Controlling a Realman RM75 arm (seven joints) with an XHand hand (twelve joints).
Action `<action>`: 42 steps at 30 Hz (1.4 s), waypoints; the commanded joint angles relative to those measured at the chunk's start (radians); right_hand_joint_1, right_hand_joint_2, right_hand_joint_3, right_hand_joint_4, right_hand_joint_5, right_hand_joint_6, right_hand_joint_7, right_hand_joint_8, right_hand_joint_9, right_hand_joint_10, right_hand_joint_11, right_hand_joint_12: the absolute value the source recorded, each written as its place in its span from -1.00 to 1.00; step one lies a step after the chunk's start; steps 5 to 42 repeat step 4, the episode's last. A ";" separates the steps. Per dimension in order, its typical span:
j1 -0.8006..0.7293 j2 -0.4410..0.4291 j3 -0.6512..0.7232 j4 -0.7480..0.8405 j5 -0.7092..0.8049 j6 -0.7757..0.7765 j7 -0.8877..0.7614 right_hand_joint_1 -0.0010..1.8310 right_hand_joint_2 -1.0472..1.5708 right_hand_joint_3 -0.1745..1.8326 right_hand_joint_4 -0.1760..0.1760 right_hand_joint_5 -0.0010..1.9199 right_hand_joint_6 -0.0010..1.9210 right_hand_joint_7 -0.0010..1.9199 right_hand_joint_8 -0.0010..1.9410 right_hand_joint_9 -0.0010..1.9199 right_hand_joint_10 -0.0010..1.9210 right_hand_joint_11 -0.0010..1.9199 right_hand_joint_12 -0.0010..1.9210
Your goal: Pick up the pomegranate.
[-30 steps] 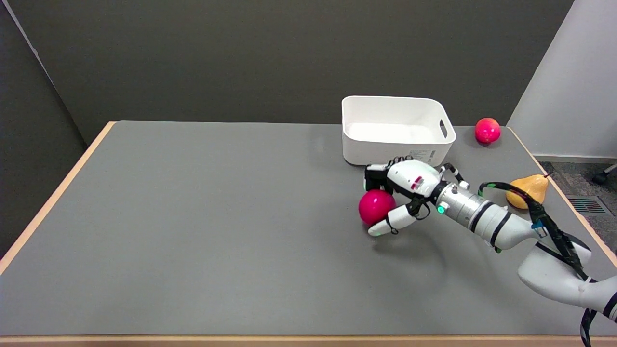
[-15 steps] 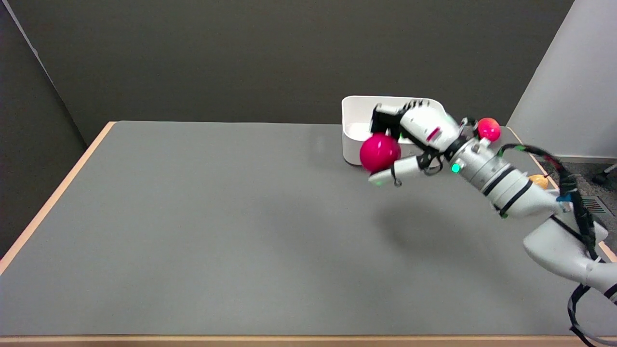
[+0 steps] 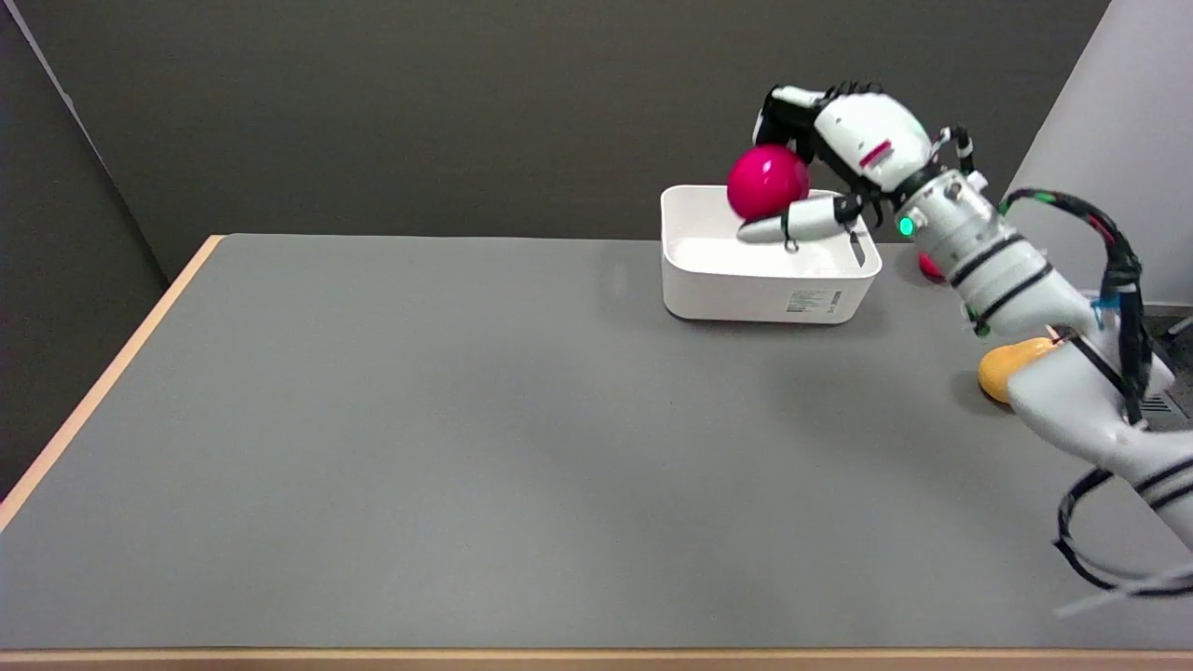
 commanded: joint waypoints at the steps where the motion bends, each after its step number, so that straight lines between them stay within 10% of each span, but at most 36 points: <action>1: 0.512 -0.021 -0.250 -0.514 0.000 -0.043 -0.024 0.47 0.67 -0.62 -0.96 -0.43 0.61 -0.15 0.36 -0.20 0.59 -0.24 0.90; 42: 0.567 -0.034 -0.291 -0.610 0.000 -0.035 -0.024 0.46 0.67 -0.61 -0.95 -0.42 0.61 -0.15 0.35 -0.19 0.58 -0.20 0.88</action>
